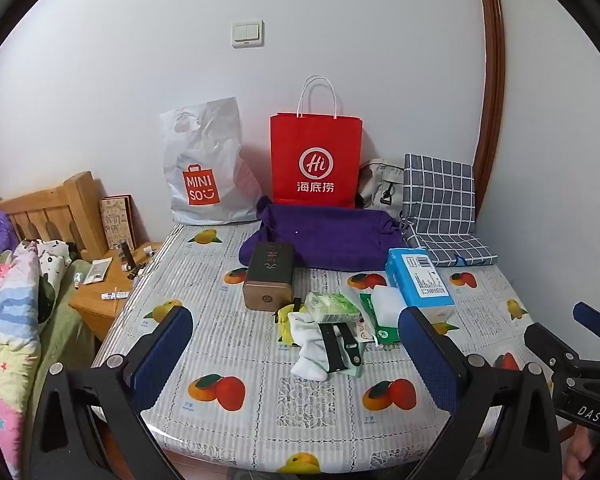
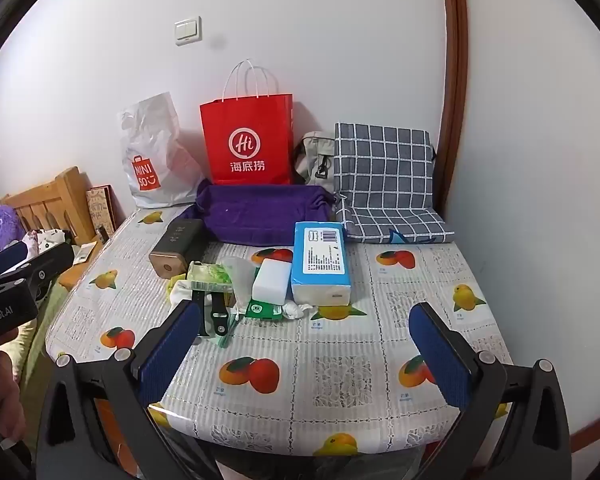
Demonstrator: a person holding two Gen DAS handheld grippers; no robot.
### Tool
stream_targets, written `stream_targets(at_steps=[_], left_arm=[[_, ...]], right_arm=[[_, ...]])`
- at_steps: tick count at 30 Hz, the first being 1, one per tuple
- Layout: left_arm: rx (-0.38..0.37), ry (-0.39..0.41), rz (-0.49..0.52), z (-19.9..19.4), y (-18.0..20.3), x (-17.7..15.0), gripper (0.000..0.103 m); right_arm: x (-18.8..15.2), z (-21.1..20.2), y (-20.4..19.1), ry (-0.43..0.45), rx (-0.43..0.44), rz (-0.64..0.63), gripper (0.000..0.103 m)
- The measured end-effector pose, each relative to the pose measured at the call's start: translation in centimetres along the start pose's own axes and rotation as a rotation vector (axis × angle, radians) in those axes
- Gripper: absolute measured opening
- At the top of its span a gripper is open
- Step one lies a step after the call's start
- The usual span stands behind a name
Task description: Organize soft objects
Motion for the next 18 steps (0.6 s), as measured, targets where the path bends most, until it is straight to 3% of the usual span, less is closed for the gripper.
stream_targets(at_steps=[18], left_arm=[[-0.009,0.022,-0.003,-0.53,0.43,0.03,0.103]], right_arm=[[0.07,-0.37,-0.31,0.000,-0.001,-0.006,0.102]])
Point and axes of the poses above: each gripper's, at about its wrist camera, not at the fingertips, and z roughly the way its jaws point, y to its right, x to its top, the point moved 6 cm from there along z, roughly the way its jaws point, and after that the axes turned 8 degrees about -z, right-handed, at the moved point
